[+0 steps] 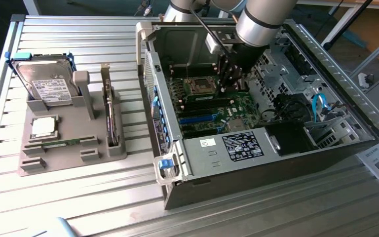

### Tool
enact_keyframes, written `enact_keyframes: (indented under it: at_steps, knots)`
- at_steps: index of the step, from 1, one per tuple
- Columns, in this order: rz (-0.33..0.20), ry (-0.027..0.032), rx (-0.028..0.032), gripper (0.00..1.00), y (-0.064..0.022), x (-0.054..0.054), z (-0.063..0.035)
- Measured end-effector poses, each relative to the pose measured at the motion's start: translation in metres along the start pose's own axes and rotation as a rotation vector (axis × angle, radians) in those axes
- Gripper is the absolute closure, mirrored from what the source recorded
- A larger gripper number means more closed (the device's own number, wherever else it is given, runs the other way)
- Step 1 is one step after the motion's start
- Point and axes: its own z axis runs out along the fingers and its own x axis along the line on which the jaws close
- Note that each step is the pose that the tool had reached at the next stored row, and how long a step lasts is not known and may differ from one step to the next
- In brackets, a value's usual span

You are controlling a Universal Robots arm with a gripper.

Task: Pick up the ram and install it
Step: 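Insert the ram into the slot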

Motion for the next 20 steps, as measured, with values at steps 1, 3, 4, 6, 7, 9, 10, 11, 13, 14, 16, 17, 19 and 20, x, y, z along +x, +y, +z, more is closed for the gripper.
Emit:
enact_keyframes:
  at_steps: [1, 3, 4, 6, 7, 9, 10, 11, 13, 14, 16, 17, 19, 20]
  knots:
    - [0.0, 0.0, 0.0, 0.88, 0.0, 0.0, 0.0007]
    - [0.0, 0.0001, 0.0, 0.88, -0.0001, 0.0001, 0.0017]
    - [0.0, 0.0003, -0.0001, 0.88, -0.0001, 0.0001, 0.0017]
    - [0.0, 0.0003, -0.0001, 0.88, -0.0001, 0.0001, 0.0017]
    - [0.0, 0.0002, -0.0001, 0.88, -0.0001, 0.0001, 0.0018]
    - [0.0, 0.0, 0.0, 0.88, -0.0001, 0.0001, 0.0021]
    - [0.0, 0.0, 0.0, 0.88, -0.0001, 0.0002, 0.0022]
    - [0.0, -0.0002, 0.0001, 0.88, -0.0001, 0.0004, 0.0025]
    - [0.0, 0.0001, 0.0, 0.88, -0.0001, 0.001, 0.0028]
    - [0.0, 0.0001, 0.0, 0.88, -0.0001, 0.0014, 0.003]
    - [0.0, 0.0, 0.0, 0.88, -0.0002, 0.0021, 0.0034]
    - [0.0, 0.0, 0.0, 0.88, -0.0002, 0.0025, 0.0037]
    - [0.0, -0.0001, 0.0, 0.88, -0.0002, 0.0033, 0.0043]
    - [0.0, 0.0001, 0.0, 0.88, -0.0002, 0.0033, 0.0043]
